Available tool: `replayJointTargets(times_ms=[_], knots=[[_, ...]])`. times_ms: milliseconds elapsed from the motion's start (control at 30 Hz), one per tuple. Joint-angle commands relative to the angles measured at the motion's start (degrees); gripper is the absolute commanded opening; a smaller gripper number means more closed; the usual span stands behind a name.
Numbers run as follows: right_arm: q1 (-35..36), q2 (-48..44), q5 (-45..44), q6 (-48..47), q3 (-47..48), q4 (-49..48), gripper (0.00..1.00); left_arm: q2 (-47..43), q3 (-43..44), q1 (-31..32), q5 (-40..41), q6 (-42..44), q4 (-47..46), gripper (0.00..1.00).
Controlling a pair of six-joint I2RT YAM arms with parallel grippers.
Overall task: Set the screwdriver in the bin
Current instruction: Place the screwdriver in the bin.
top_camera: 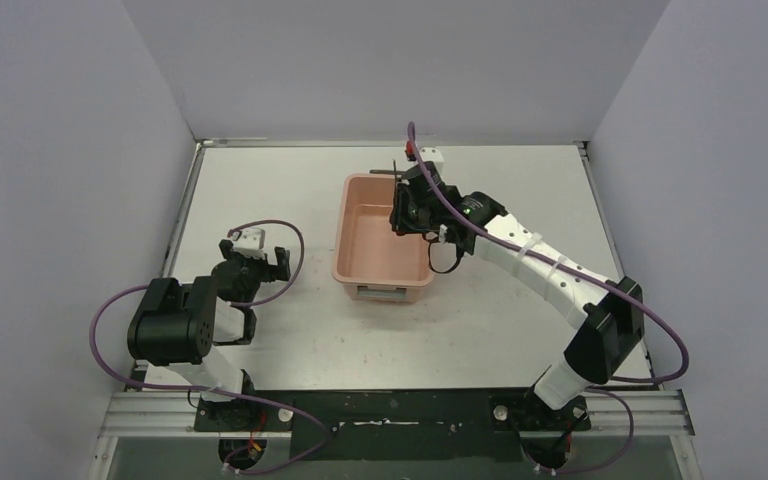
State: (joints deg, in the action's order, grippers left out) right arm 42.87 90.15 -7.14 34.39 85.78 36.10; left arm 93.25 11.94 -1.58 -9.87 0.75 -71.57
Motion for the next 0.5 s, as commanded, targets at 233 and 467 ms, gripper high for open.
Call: replayJointTargets(times_ms=[233, 467], knots=[[1.43, 5.51, -1.42, 1.44, -4.13, -7.62, 0.09, -0.46, 0.71, 0.09, -0.33, 0.21, -2.48, 0.97], [1.81, 12.79, -0.4, 2.12, -4.07, -7.82, 0.12, -0.46, 0.74, 0.09, -0.33, 0.21, -2.45, 0.97]])
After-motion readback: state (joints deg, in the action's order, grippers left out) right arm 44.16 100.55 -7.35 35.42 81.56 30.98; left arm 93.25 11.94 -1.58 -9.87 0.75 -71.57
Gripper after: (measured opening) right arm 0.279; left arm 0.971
